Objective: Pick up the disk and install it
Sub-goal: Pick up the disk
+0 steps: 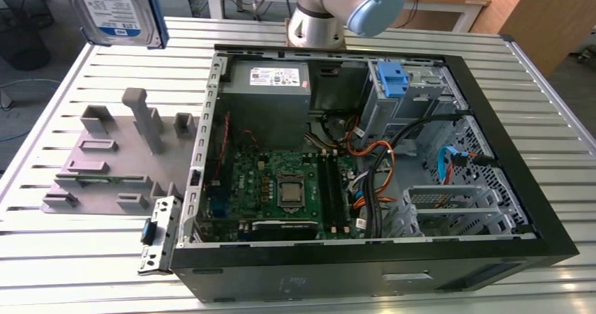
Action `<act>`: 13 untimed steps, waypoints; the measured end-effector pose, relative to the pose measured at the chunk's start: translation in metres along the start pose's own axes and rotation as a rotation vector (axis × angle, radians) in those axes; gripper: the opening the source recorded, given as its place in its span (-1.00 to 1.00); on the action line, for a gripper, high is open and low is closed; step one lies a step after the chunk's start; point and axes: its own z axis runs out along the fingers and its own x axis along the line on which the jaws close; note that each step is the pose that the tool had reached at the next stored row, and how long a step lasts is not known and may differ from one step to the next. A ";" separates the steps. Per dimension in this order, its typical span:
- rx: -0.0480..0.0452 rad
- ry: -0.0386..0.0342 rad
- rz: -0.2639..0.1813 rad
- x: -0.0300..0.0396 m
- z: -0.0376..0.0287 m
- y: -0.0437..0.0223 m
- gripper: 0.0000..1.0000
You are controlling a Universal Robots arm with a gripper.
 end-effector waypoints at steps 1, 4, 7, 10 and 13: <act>-0.0001 0.0000 0.000 -0.0002 -0.0002 -0.0038 -0.30; 0.0000 0.0000 0.000 -0.0009 -0.0005 -0.0149 -0.30; -0.0001 0.0000 0.000 -0.0016 -0.0009 -0.0251 -0.30; 0.0000 0.0000 0.000 -0.0022 -0.0012 -0.0349 -0.30; -0.0001 0.0000 0.000 -0.0028 -0.0016 -0.0445 -0.30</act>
